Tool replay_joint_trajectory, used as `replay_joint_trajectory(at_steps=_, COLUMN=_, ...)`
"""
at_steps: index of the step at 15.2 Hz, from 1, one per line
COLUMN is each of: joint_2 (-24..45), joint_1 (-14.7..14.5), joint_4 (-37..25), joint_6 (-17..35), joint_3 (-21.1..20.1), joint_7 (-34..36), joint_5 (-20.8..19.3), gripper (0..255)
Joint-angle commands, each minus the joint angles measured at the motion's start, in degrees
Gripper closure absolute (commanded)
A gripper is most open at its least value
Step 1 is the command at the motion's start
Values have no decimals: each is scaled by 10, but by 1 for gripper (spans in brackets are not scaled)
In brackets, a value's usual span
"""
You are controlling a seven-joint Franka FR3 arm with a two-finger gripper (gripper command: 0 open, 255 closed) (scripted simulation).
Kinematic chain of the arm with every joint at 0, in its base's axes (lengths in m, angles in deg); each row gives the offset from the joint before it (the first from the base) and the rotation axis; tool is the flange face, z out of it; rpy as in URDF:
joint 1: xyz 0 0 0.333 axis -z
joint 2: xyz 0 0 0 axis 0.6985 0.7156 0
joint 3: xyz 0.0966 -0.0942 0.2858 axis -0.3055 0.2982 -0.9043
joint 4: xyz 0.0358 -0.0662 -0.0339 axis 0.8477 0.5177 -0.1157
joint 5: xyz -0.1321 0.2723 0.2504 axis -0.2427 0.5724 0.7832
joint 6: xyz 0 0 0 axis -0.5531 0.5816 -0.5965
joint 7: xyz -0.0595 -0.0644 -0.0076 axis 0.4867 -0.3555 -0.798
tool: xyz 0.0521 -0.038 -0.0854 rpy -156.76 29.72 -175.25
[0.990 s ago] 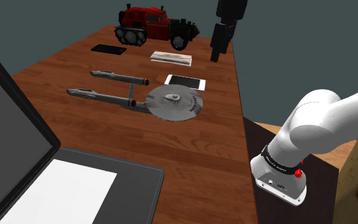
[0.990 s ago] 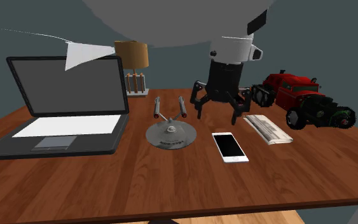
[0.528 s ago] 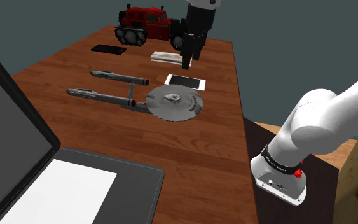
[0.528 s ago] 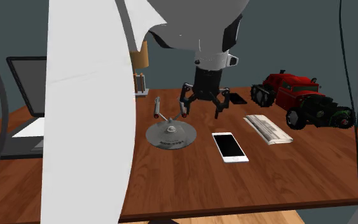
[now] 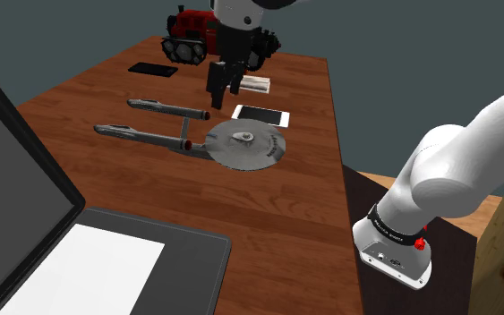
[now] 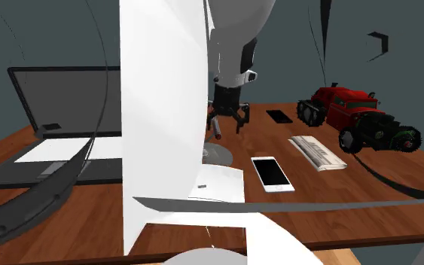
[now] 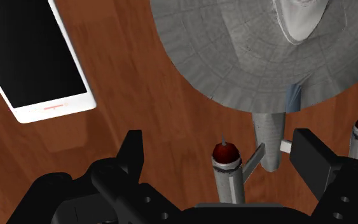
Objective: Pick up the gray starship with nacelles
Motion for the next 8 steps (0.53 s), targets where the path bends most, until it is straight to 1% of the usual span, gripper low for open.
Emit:
replay_joint_trajectory(at_steps=1, joint_2=41, joint_1=-4, joint_4=-24, joint_6=27, joint_3=-13, joint_7=8, joint_5=-7, gripper=0)
replay_joint_trajectory(at_steps=2, joint_2=58, joint_1=-6, joint_4=-36, joint_6=38, joint_3=-20, joint_7=13, joint_5=-11, gripper=0)
replay_joint_trajectory(at_steps=3, joint_2=59, joint_1=-6, joint_4=-36, joint_6=39, joint_3=-20, joint_7=13, joint_5=-11, gripper=0)
replay_joint_trajectory(at_steps=8, joint_2=66, joint_1=-7, joint_4=-5, joint_6=77, joint_3=-22, joint_7=11, joint_5=-10, gripper=0)
